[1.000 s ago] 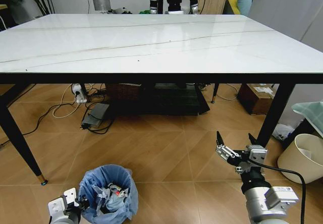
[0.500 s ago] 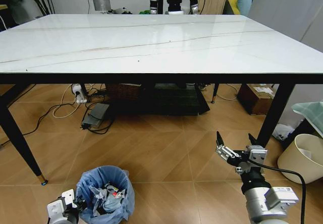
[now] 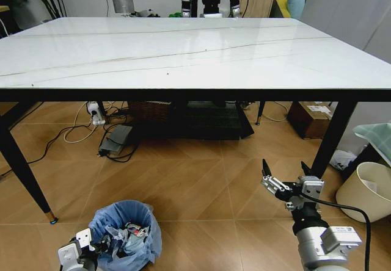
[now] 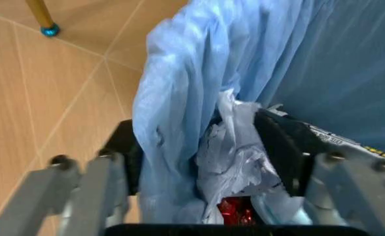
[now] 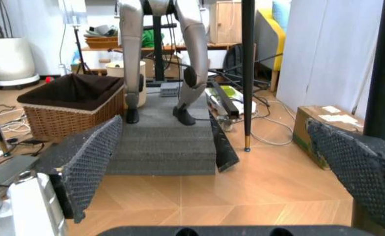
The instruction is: Pick up the trash bin and place the trash from the table into it.
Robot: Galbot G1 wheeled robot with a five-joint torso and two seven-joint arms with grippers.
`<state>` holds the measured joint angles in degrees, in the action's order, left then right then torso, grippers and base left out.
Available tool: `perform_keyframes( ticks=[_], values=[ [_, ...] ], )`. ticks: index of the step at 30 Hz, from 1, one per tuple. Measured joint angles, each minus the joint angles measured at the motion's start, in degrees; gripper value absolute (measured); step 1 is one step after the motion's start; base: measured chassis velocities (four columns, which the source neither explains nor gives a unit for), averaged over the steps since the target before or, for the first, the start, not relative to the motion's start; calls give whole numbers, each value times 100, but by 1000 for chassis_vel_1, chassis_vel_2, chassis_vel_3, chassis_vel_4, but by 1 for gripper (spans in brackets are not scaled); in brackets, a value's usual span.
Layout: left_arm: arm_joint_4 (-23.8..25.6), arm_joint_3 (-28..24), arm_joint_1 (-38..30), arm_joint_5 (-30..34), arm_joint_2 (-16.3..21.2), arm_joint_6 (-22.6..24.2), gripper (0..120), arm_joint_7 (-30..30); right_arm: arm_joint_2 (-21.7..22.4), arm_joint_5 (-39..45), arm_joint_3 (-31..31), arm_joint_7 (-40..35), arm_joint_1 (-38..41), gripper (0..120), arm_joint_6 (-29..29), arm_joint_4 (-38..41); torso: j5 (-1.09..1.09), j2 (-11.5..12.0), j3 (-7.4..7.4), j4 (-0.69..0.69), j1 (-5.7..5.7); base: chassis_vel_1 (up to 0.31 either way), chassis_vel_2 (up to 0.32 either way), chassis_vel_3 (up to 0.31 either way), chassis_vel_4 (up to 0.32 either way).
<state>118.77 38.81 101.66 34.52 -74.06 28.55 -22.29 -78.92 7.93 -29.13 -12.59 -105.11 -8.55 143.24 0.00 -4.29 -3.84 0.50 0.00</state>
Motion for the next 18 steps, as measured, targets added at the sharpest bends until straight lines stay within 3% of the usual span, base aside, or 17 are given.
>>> perform_keyframes(
  ticks=[3, 6, 10, 14, 18],
  values=[
    [97, 85, 122, -203, -6, -133, 73, 208, 2, 62, -52, -5, 28, 100, -6, 0, 1, 0, 0, 0, 0, 0, 0, 0, 0],
    [303, 189, 256, -515, -26, -529, 90, 438, 6, 180, -126, -34, 71, 100, -46, 0, 0, -1, 0, -1, 0, 0, 0, 0, 0],
    [529, 311, 278, -860, -24, -804, 99, 742, -2, 206, -137, -56, 90, 100, -80, 0, -1, -1, -1, 0, 0, 0, 0, 0, 0],
    [787, 384, 316, -1203, -12, -935, 100, 985, -10, 219, -117, -106, 92, 100, -139, 0, 0, -1, -1, 0, 0, 0, 0, 0, 0],
    [1169, 471, 421, -2111, 20, -1246, 100, 1441, -37, 246, -69, -193, 62, 100, -257, 0, 1, -2, -1, 0, 0, 0, 0, 0, 0]
  ],
)
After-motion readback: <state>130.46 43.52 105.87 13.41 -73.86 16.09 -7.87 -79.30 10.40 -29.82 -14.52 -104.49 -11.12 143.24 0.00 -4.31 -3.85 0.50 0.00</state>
